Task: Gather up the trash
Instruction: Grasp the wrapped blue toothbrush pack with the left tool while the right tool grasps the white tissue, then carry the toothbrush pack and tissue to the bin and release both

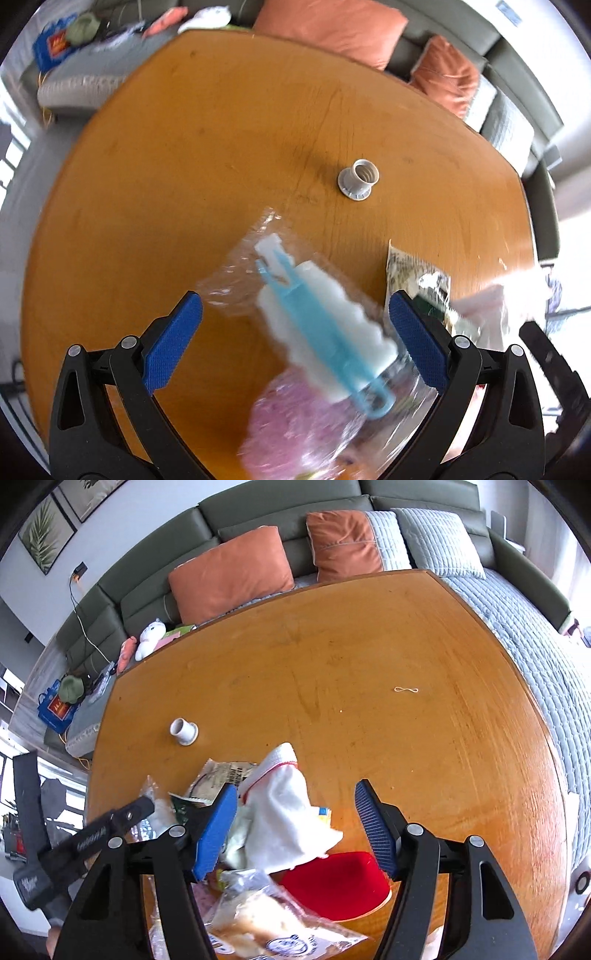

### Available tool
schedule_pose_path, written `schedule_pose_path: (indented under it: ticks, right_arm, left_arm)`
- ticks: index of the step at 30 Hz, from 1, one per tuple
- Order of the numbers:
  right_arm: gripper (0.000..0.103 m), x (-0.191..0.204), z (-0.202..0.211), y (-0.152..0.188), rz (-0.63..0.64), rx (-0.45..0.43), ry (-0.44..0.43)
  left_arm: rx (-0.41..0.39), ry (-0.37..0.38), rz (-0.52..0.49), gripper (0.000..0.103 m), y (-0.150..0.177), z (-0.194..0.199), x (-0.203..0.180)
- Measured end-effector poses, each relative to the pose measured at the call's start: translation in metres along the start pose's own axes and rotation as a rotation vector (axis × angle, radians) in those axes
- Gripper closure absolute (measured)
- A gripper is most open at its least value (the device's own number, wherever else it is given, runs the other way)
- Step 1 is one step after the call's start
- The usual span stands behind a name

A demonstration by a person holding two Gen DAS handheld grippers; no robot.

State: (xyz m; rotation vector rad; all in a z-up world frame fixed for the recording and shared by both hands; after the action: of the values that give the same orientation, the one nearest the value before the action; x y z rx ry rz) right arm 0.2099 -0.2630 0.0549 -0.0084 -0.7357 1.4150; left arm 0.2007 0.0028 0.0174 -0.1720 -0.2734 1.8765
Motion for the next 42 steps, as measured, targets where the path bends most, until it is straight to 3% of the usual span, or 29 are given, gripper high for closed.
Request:
schedule_pose_path:
  ticks: [2, 9, 11, 12, 15, 27, 34, 42]
  right_arm:
    - [0.035, -0.003, -0.002, 0.001, 0.002, 0.008, -0.001]
    - [0.035, -0.007, -0.022, 0.003, 0.002, 0.059, 0.02]
    - [0.049, -0.008, -0.03, 0.006, -0.006, 0.084, 0.018]
    - [0.077, -0.009, -0.035, 0.009, -0.019, 0.105, 0.003]
    - [0.09, -0.007, -0.028, 0.009, -0.031, 0.074, -0.013]
    - [0.09, 0.043, 0.042, 0.002, 0.025, -0.107, -0.051]
    - [0.09, 0.103, 0.047, 0.016, 0.095, -0.102, -0.122]
    - [0.09, 0.191, 0.012, 0.049, 0.195, -0.009, -0.208]
  left_arm:
    - [0.012, -0.018, 0.002, 0.006, -0.002, -0.007, -0.007]
    - [0.089, -0.009, 0.009, 0.035, -0.002, -0.031, -0.003]
    - [0.08, 0.015, -0.001, 0.043, 0.0, -0.03, -0.001]
    - [0.077, 0.027, -0.006, 0.049, 0.001, -0.028, 0.0]
    - [0.069, 0.066, -0.019, 0.055, 0.003, -0.021, 0.007]
    - [-0.054, 0.19, 0.022, 0.058, 0.01, 0.032, 0.06]
    - [-0.121, 0.182, 0.058, 0.058, 0.017, 0.056, 0.1]
    - [-0.161, 0.113, 0.121, 0.058, 0.037, 0.067, 0.183]
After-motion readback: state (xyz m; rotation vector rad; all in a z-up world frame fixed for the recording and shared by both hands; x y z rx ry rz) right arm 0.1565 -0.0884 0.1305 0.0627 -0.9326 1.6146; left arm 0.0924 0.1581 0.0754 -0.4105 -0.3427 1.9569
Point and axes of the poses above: each gripper's, at about its wrist camera, not at the fingertips, and z roughly against the way its jaws point, x to its left, y to its underside, the point moved 3 cm from there along -z, roughly the way its jaws point, and after that the axes turned 13 degrees about -y, right-handed, at the moved point
